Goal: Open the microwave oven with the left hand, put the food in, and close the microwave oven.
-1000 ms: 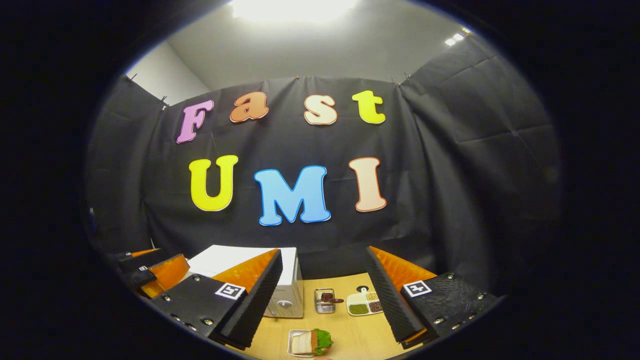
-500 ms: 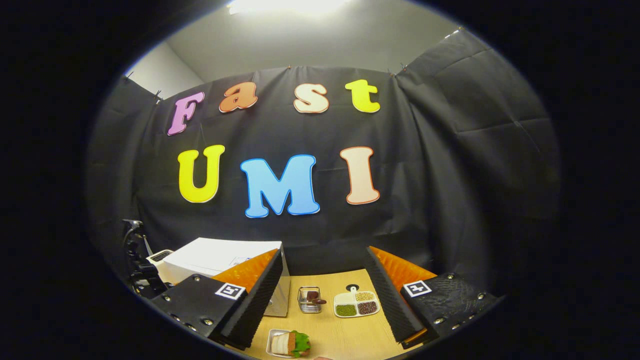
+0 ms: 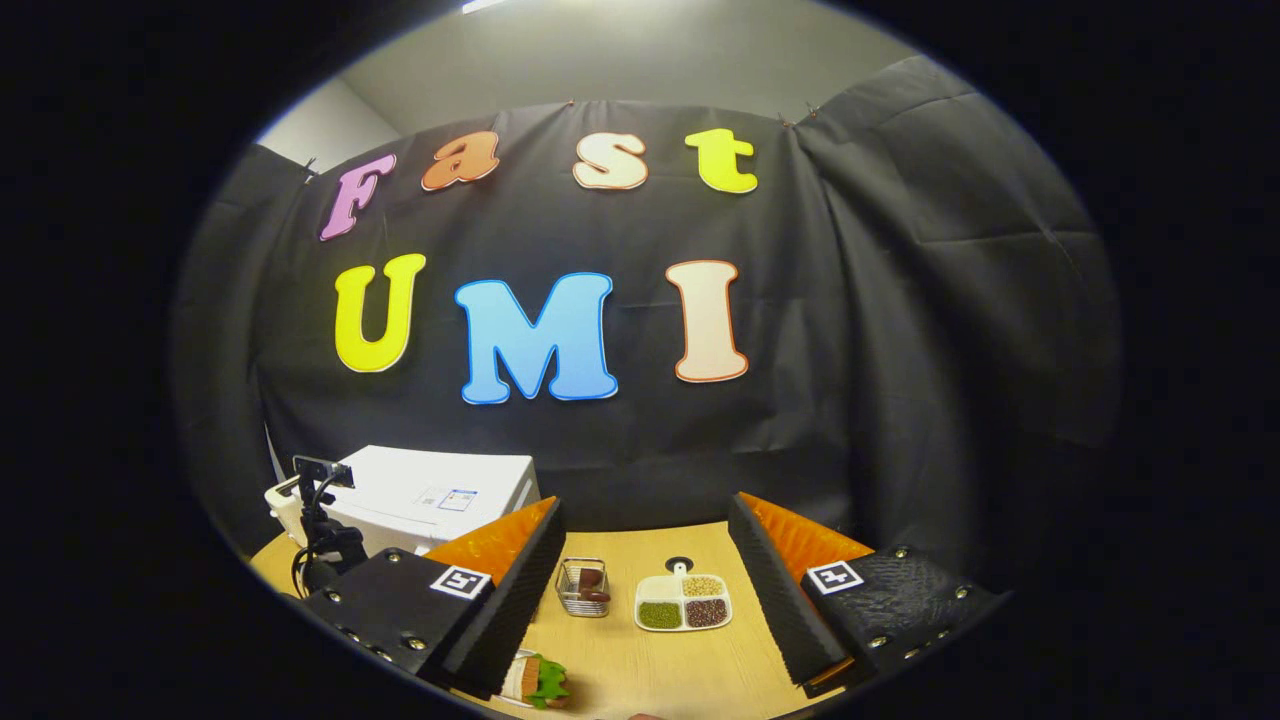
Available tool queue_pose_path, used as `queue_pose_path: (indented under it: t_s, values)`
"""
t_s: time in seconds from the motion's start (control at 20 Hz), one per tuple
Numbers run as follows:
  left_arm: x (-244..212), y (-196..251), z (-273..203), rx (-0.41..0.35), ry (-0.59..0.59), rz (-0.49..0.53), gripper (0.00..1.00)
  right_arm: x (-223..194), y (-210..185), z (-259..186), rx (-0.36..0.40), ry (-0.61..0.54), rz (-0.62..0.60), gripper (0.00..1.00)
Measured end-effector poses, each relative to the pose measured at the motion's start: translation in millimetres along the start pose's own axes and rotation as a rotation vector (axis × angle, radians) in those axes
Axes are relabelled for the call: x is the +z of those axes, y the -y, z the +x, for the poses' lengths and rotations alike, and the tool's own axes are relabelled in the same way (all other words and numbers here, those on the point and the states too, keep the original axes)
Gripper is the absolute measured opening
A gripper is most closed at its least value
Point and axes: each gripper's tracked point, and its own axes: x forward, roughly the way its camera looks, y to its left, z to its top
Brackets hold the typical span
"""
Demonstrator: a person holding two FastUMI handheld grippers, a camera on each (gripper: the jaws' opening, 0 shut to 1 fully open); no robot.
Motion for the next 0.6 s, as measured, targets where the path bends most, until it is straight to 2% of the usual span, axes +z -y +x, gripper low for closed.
queue_pose_path:
  t_s: [0.1, 0.15, 0.2, 0.4, 0.5, 0.6]
  values:
    - [-2.8, 0.8, -0.9, 0.000, 0.004, 0.048, 0.31, -3.4, 1.1, -1.3, -0.011, -0.010, 0.006, 0.99]
    - [-2.2, 0.7, -3.4, -0.004, 0.001, 0.055, 0.19, -4.9, 0.2, -2.3, -0.015, -0.012, 0.009, 0.99]
    - [-3.2, 1.5, -2.0, -0.009, -0.008, 0.056, 0.15, -5.5, -2.2, -3.3, -0.017, -0.015, 0.012, 0.99]
    - [-3.9, 0.4, -4.3, -0.026, -0.038, 0.071, 0.06, -6.0, -17.8, -10.5, -0.003, -0.015, 0.013, 0.99]
    - [-5.8, 0.2, -8.0, -0.038, -0.058, 0.065, 0.06, -5.6, -25.7, -14.8, 0.008, -0.015, 0.012, 0.99]
    - [-18.0, -0.6, -35.5, -0.054, -0.060, 0.085, 0.07, -4.1, -29.4, -19.4, 0.012, -0.007, 0.008, 0.99]
